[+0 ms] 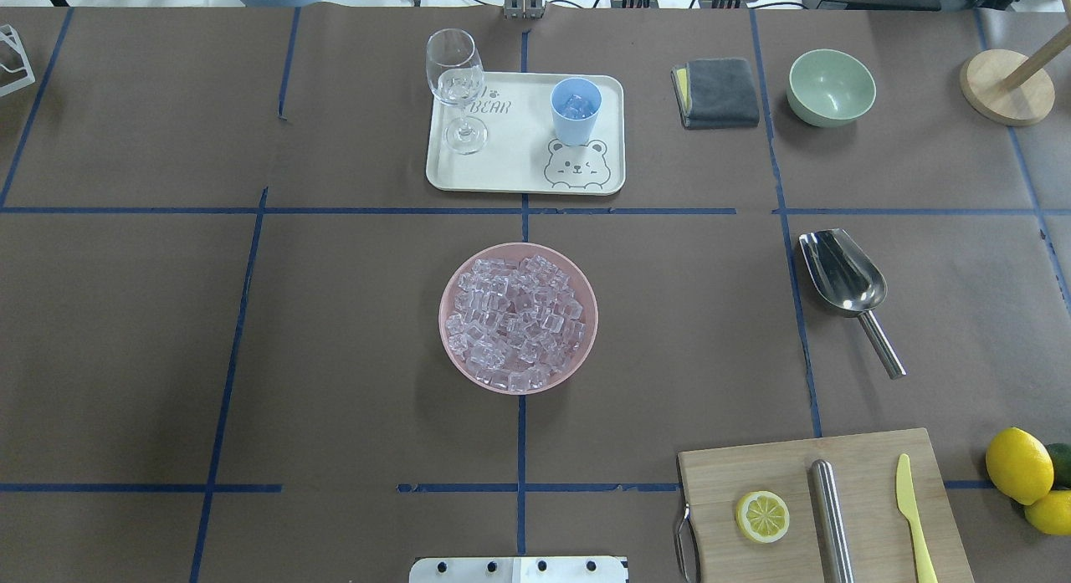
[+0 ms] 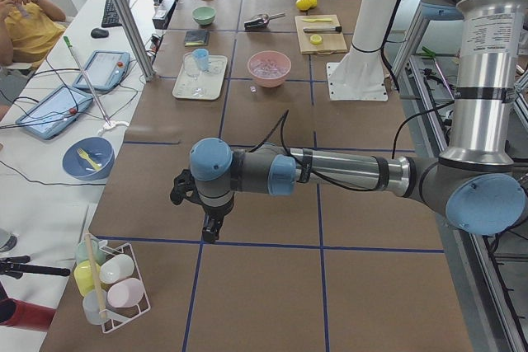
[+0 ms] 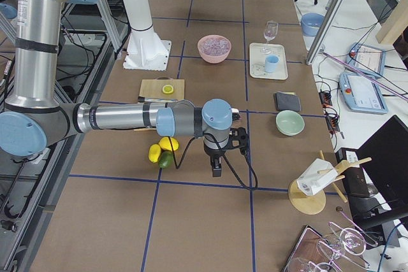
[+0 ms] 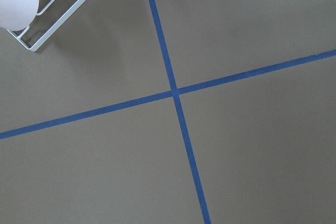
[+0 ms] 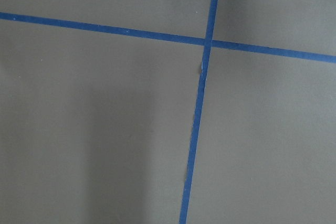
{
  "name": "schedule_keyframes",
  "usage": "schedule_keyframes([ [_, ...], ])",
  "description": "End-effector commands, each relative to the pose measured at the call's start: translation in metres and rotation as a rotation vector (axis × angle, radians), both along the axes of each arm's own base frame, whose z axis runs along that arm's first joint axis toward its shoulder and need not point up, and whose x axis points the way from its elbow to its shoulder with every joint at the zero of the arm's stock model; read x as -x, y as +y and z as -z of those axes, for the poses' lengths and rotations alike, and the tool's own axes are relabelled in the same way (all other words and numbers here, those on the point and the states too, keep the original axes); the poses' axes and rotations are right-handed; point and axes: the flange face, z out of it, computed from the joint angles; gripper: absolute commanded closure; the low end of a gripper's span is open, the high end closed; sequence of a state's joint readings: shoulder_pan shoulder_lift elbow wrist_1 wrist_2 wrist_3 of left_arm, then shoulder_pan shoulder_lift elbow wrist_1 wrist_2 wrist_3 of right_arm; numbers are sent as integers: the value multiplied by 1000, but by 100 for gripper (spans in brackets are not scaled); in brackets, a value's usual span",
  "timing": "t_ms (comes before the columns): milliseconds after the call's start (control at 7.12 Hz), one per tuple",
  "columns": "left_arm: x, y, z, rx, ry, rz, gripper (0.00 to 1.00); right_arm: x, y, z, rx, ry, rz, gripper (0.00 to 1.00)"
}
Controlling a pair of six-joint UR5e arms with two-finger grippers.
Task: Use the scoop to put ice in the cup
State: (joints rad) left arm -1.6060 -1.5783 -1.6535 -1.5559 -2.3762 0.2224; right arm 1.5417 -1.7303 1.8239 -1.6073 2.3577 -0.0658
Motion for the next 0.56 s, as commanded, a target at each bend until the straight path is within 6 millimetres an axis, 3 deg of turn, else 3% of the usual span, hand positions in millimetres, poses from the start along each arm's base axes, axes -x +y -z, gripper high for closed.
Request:
schedule_keyframes([
  [0, 0, 0, 1, -4, 1, 0, 0, 0, 0, 0, -5, 0, 3, 0],
  [421, -1, 0, -2, 0, 2, -2, 0, 0, 5, 1, -3, 0, 3, 0],
])
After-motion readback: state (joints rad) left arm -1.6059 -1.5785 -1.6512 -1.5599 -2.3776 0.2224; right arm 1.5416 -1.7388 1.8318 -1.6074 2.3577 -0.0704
